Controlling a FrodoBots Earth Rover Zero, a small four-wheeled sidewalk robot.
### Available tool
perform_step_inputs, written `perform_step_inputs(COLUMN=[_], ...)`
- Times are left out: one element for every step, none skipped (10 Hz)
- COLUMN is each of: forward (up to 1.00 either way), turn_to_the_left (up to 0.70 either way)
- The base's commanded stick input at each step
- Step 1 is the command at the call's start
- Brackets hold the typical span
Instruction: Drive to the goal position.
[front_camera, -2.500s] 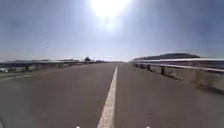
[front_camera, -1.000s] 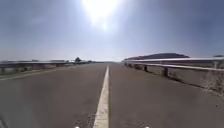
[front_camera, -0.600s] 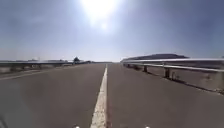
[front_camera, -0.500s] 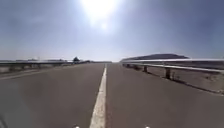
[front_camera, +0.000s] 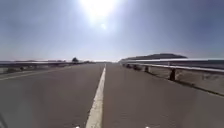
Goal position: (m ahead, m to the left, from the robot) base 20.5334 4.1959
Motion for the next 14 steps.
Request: perform_step_inputs(forward=[0.70, 0.70, 0.70, 0.70, 0.70, 0.70, 0.70, 0.70, 0.70, 0.70, 0.70, 0.70, 0.70, 0.70], turn_to_the_left=[0.00, 0.00, 0.00, 0.00, 0.00, 0.00, 0.00, 0.00, 0.00, 0.00, 0.00, 0.00, 0.00, 0.00])
